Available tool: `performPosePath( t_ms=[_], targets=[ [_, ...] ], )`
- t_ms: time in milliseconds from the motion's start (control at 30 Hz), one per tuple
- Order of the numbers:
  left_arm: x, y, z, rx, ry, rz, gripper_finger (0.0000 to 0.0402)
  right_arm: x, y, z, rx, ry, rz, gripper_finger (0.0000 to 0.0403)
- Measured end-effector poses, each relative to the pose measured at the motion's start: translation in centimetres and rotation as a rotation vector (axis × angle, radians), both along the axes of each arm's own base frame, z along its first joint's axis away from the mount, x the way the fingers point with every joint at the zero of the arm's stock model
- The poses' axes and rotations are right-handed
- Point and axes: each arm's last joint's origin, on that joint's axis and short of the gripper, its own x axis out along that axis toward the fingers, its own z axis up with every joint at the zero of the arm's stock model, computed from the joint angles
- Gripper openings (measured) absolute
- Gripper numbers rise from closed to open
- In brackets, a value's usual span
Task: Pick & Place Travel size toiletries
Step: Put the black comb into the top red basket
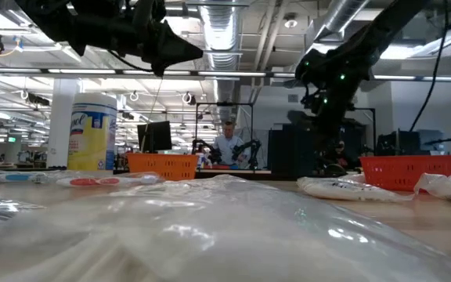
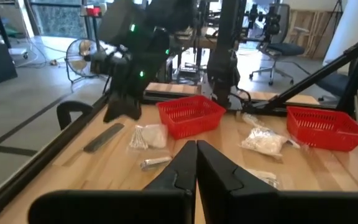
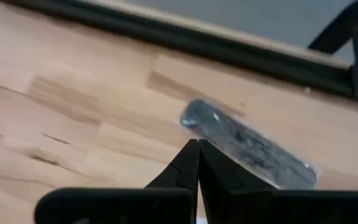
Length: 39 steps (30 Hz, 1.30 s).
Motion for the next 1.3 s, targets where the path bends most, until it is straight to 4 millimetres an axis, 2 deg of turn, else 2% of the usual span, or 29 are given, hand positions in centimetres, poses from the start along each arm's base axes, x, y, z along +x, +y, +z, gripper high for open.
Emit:
performPosePath(
  t_ms=[200, 500, 1100, 1300],
  targets=[
    [-0.4, -0.7, 0.7, 0.011, -0.020, -0.026, 0.0003, 0.9, -0.9, -1.7, 0.056, 0.064, -0.031, 0.0000],
    [-0.3, -1.2, 0.7, 0.017, -0.023, -0.044, 0.0003, 2.1, -1.8, -2.4, 0.057, 0.130, -0.058, 0.0000],
    [-0.3, -1.2, 0.7, 0.018, -0.022, -0.044, 0.0003, 1.0, -3.4, -2.8, 0.053, 0.151, -0.139, 0.0000],
    [-0.3, -1.2, 0.7, 0.016, -0.022, -0.044, 0.0003, 1.0, -3.4, -2.9, 0.063, 0.144, -0.139, 0.0000]
  ],
)
